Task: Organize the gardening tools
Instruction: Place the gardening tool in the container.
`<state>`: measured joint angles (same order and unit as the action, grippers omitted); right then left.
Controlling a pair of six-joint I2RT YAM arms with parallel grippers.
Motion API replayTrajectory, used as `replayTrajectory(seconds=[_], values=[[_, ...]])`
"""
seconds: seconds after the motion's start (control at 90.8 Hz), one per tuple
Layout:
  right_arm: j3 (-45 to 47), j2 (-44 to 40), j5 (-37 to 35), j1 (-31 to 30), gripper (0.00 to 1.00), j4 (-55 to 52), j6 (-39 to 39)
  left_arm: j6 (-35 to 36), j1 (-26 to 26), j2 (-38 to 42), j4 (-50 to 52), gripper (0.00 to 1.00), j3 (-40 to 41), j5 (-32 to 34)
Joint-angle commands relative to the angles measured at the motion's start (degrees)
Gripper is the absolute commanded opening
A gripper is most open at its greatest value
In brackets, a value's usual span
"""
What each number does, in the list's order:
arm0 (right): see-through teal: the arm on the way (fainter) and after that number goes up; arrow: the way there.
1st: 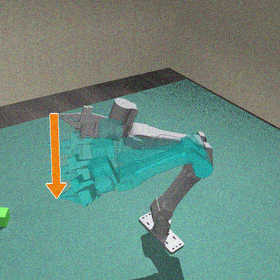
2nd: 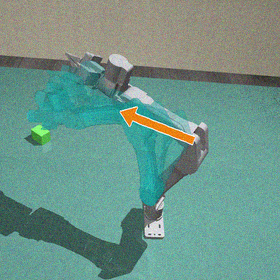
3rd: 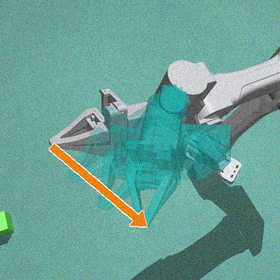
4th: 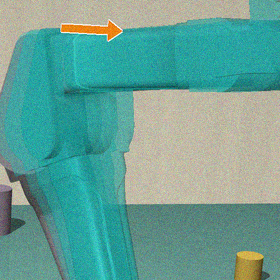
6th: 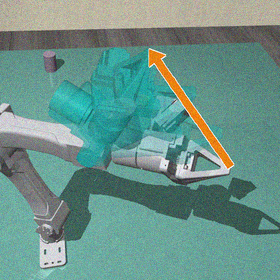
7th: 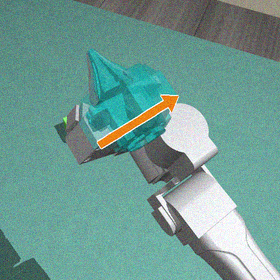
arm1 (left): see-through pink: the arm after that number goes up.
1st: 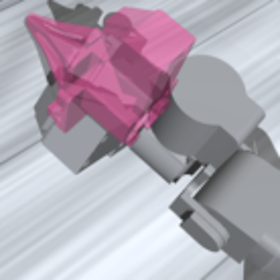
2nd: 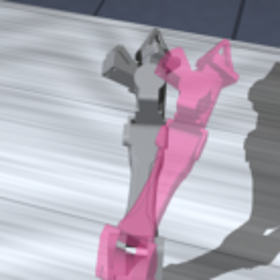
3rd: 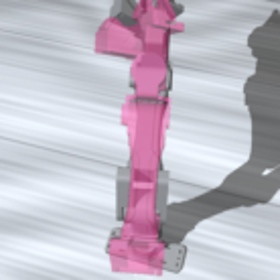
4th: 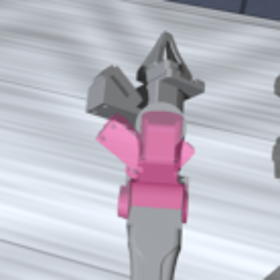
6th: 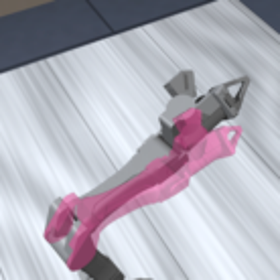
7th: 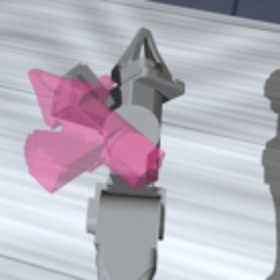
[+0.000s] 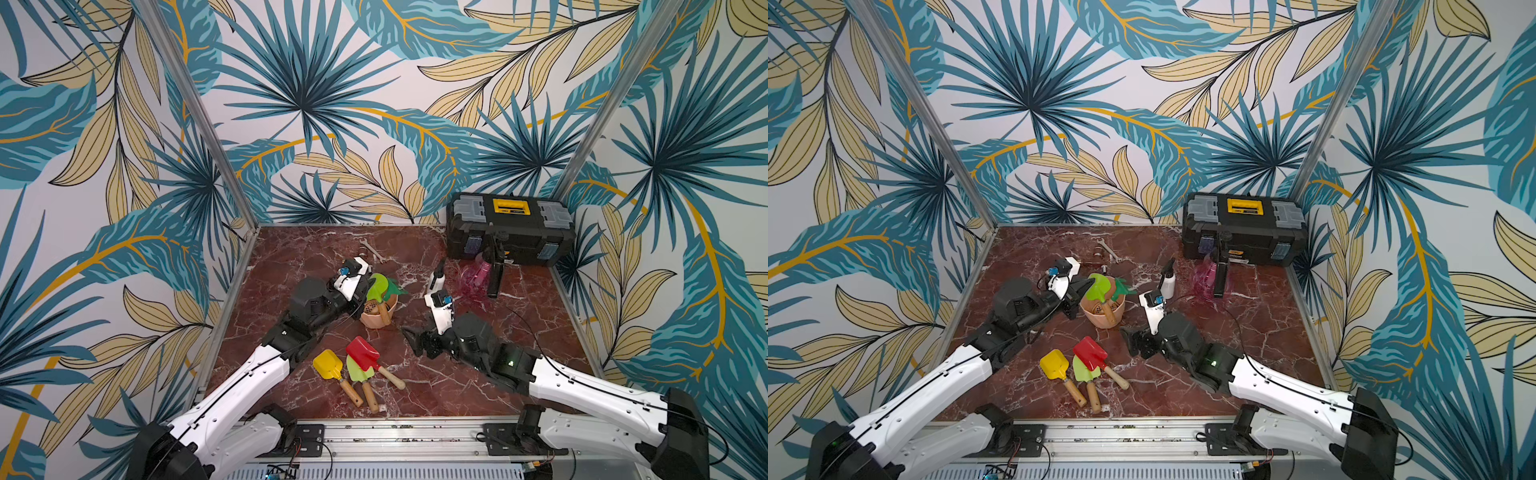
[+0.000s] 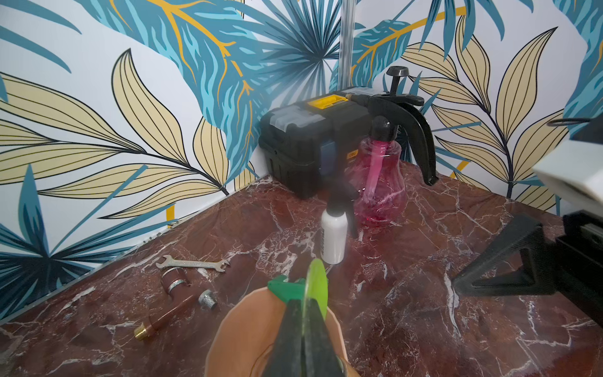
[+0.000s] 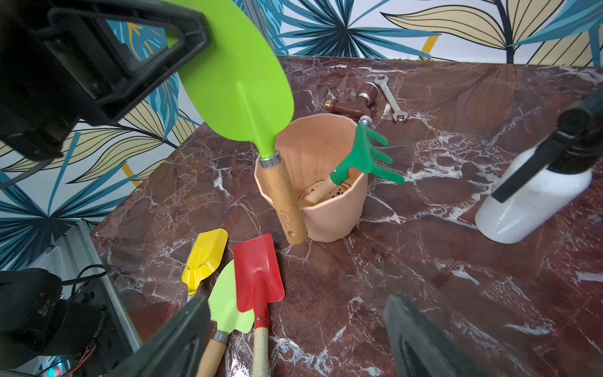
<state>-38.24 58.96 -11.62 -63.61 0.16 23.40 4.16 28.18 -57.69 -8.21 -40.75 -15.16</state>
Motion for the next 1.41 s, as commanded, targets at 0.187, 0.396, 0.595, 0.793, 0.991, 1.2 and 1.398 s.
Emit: replayTrajectory(seconds=[0.187, 0.396, 0.595, 0.793, 0.991, 1.2, 1.398], values=[[1.5, -0.9, -1.5, 0.2, 0.89, 1.1, 0.9, 1.8, 0.1, 4.8, -1.5, 0.01, -3.0, 0.8], [2.9, -1.6, -1.7, 0.2, 0.89, 2.8, 1.3, 7.0, 0.4, 7.7, -1.6, 0.03, -1.6, 3.8], [3.2, -2.3, -1.7, 0.2, 0.89, 3.0, 1.6, 10.9, 2.0, 6.3, -3.6, 0.03, 2.1, 6.4], [3.3, -3.2, -1.7, 0.2, 0.89, 2.9, 1.0, 11.2, 2.7, 4.5, -10.6, 0.03, 8.0, 6.6], [3.2, -3.1, -1.5, 0.2, 0.89, 3.1, 1.0, 10.2, 3.5, 3.7, -15.7, 0.03, 12.0, 6.3], [3.2, -2.7, -1.7, 0.2, 0.89, 3.5, 0.8, 10.5, 4.3, 1.7, -17.5, 0.07, 13.4, 4.4], [3.2, -3.0, -2.0, 0.2, 0.89, 3.4, 0.7, 10.7, 5.4, -1.0, -18.4, 0.08, 13.3, 3.9]])
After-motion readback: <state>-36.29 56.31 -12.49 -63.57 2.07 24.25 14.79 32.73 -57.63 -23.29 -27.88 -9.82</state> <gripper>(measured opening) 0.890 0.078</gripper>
